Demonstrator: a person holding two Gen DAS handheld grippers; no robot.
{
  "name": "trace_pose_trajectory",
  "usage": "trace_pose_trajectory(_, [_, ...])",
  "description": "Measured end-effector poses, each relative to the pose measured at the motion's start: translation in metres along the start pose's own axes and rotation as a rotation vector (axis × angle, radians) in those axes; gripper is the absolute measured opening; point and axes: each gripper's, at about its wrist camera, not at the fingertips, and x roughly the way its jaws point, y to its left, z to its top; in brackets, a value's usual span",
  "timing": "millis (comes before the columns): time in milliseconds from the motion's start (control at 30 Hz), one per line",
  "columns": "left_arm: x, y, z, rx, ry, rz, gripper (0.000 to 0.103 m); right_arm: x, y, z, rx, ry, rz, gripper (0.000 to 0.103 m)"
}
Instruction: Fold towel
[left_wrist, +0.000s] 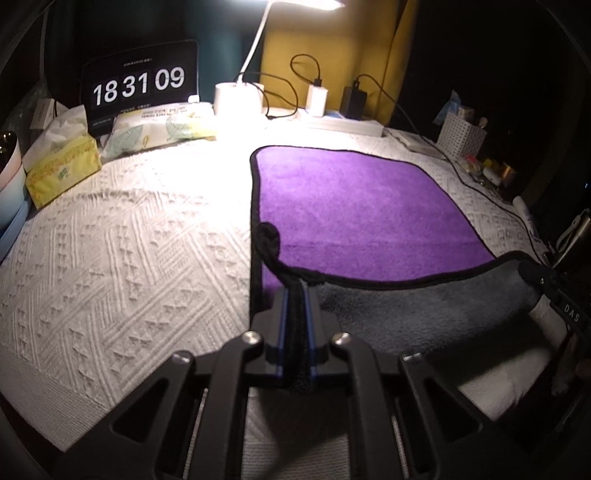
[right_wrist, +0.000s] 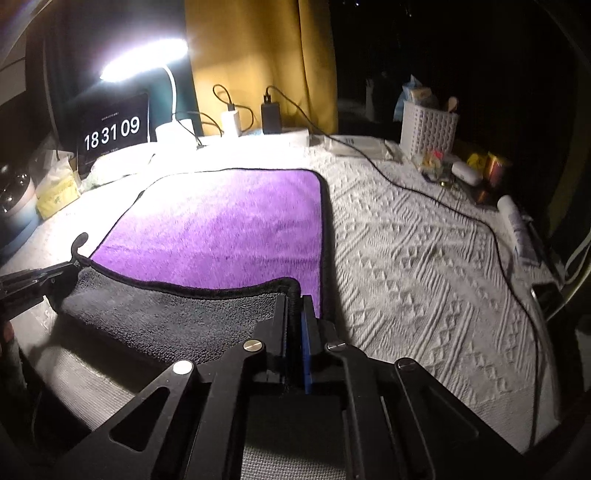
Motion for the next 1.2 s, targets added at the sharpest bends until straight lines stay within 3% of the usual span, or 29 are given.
trace_pose_trajectory(1200, [-0.019, 0.003, 0.068, 0.039, -0.21, 0.001, 0.008, -0.001, -0.002, 0.072, -0.035, -0.172, -0.016, 0.006])
